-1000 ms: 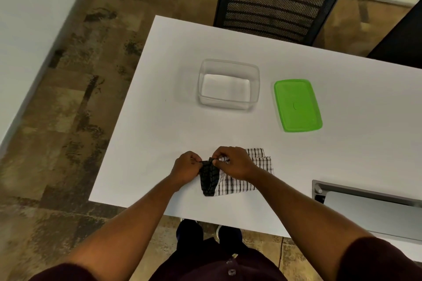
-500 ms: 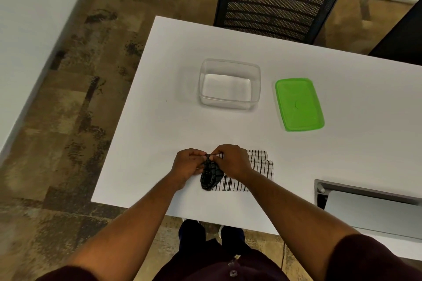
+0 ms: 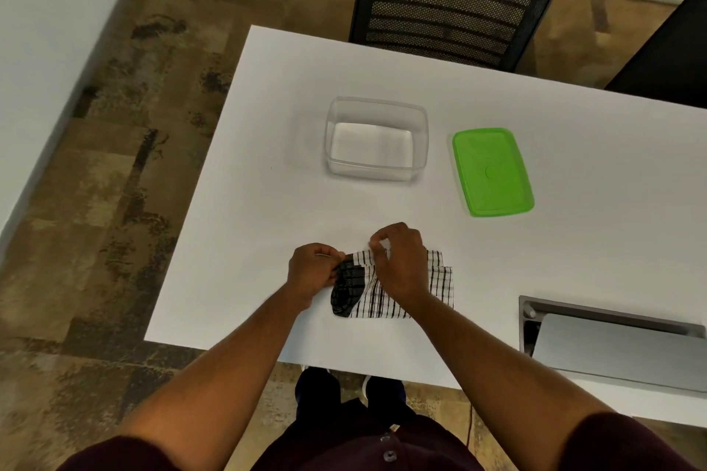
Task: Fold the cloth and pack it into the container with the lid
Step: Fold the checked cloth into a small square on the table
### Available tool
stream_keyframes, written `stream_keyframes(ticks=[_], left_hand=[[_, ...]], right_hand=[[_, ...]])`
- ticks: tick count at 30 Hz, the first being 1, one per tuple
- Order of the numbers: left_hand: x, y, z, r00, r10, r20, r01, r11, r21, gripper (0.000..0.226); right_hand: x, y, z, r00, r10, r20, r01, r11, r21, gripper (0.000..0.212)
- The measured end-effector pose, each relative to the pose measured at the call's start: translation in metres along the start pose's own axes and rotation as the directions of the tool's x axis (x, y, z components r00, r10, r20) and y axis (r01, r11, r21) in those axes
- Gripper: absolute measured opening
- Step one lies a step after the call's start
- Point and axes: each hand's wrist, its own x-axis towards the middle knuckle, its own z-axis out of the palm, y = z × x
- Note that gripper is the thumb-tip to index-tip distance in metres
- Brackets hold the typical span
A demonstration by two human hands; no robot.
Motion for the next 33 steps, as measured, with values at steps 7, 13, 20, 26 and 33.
stream_keyframes(ticks=[7, 13, 20, 26, 33], left_hand=[[-0.002, 0.001, 0.001, 0.993, 0.111, 0.043, -0.113, 0.993, 0.044, 0.004], [-0.002, 0.002, 0.001, 0.984, 0.163, 0.076, -0.172, 0.978, 0.122, 0.007], [-0.005, 0.001, -0.003, 0.949, 0.303, 0.086, -0.315, 0.911, 0.267, 0.010], [-0.010, 0.003, -0.001, 0.913, 0.363, 0.184, -0.404, 0.865, 0.297, 0.014], [-0.013, 0.007, 0.000, 0.914, 0.380, 0.139, -0.405, 0.869, 0.286, 0.009]], right_hand=[[-0.012, 0.025, -0.018, 0.879, -0.175, 0.443, 0.221, 0.974, -0.054, 0.052], [-0.003, 0.008, -0.008, 0.869, -0.154, 0.470, 0.233, 0.966, -0.113, 0.045], [0.010, 0.013, -0.017, 0.861, -0.180, 0.475, 0.175, 0.983, 0.056, 0.020], [0.016, 0.001, -0.020, 0.913, -0.164, 0.372, 0.176, 0.984, 0.003, 0.014], [0.013, -0.002, -0.016, 0.944, -0.163, 0.288, 0.153, 0.987, 0.059, 0.013]])
